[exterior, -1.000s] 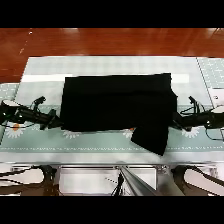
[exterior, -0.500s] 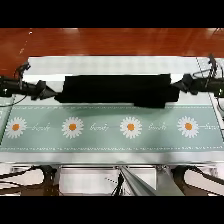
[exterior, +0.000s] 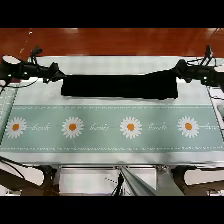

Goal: Fold the shirts.

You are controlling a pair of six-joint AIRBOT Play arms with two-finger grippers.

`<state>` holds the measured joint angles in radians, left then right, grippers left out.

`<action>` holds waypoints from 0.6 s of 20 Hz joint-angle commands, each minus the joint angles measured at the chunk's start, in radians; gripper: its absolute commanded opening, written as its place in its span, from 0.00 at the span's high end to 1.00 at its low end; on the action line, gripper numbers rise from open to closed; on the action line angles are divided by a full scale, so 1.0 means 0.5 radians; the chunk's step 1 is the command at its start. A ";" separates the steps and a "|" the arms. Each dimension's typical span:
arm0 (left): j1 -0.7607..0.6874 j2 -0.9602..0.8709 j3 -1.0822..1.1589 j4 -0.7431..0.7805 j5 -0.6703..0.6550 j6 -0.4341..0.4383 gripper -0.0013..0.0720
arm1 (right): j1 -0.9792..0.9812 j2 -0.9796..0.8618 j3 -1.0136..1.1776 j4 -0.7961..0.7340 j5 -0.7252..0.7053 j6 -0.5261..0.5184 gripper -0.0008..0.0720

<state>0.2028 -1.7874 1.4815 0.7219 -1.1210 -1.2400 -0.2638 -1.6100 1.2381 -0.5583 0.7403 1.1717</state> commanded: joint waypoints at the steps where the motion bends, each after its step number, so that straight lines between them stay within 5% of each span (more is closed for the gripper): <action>1: -0.019 -0.240 0.114 -0.001 -0.014 -0.136 0.95 | 0.050 -0.182 0.031 0.052 -0.142 0.010 0.95; 2: -0.012 -0.272 0.114 0.000 -0.040 -0.142 0.94 | 0.061 -0.216 0.031 0.052 -0.150 0.009 0.95; 3: 0.000 -0.290 0.114 0.000 -0.051 -0.142 0.81 | 0.060 -0.239 0.031 0.052 -0.156 0.009 0.93; 5: 0.041 -0.284 0.116 0.002 -0.085 -0.141 0.36 | 0.029 -0.219 0.032 0.050 -0.159 -0.067 0.56; 6: 0.082 -0.278 0.134 0.002 -0.141 -0.142 0.30 | -0.012 -0.181 0.032 0.031 -0.146 -0.137 0.50; 8: 0.170 -0.272 0.217 0.002 -0.330 -0.142 0.29 | -0.119 -0.063 0.032 -0.175 -0.115 -0.166 0.50; 10: 0.238 -0.249 0.291 0.000 -0.537 -0.148 0.30 | -0.223 0.072 0.032 -0.639 -0.033 0.021 0.47; 12: 0.252 -0.190 0.301 -0.001 -0.712 -0.163 0.30 | -0.298 0.128 0.032 -1.063 0.117 0.301 0.25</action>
<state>0.3019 -1.9038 1.6066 0.7246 -1.3334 -1.3144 -0.3580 -1.5967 1.2530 -0.7986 0.7204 1.1816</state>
